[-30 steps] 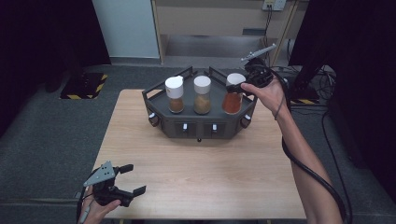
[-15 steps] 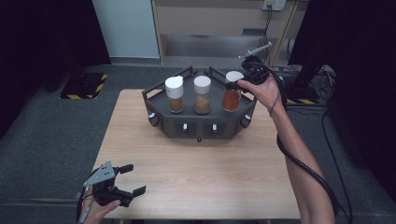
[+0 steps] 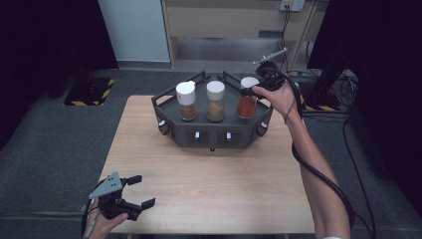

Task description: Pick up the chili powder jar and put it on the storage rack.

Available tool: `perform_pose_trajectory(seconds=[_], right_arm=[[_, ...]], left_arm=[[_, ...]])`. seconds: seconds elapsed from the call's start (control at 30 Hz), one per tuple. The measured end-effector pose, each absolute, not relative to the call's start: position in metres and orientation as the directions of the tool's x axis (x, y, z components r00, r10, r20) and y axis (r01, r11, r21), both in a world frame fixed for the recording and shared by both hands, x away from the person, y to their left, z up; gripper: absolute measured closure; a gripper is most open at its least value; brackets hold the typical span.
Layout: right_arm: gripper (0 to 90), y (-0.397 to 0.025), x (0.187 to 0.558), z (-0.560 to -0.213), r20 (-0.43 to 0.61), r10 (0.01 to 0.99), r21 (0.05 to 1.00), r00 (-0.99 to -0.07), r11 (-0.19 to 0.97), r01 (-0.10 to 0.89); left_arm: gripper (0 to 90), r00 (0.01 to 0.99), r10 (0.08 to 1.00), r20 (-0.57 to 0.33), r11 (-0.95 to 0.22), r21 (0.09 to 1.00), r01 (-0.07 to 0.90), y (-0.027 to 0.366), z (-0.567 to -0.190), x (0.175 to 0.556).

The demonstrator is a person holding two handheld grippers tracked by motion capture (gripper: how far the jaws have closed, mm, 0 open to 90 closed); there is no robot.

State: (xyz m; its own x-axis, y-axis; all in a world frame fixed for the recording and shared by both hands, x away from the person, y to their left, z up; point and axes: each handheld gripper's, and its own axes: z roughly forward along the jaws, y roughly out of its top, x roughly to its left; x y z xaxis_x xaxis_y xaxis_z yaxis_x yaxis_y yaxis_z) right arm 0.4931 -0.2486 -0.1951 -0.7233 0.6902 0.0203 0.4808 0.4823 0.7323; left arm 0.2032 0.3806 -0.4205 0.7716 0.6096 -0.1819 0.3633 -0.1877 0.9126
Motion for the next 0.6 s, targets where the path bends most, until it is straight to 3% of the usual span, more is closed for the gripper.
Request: perform_pose_trajectory(seconds=[0.6], right_arm=[[34.6, -0.243, 0.502, -0.207, 0.025, 0.696, 0.716, -0.718, 0.488, 0.498]], left_arm=[[0.5, 0.771, 0.610, -0.181, -0.188, 0.913, 0.363, 0.381, -0.421, 0.203]])
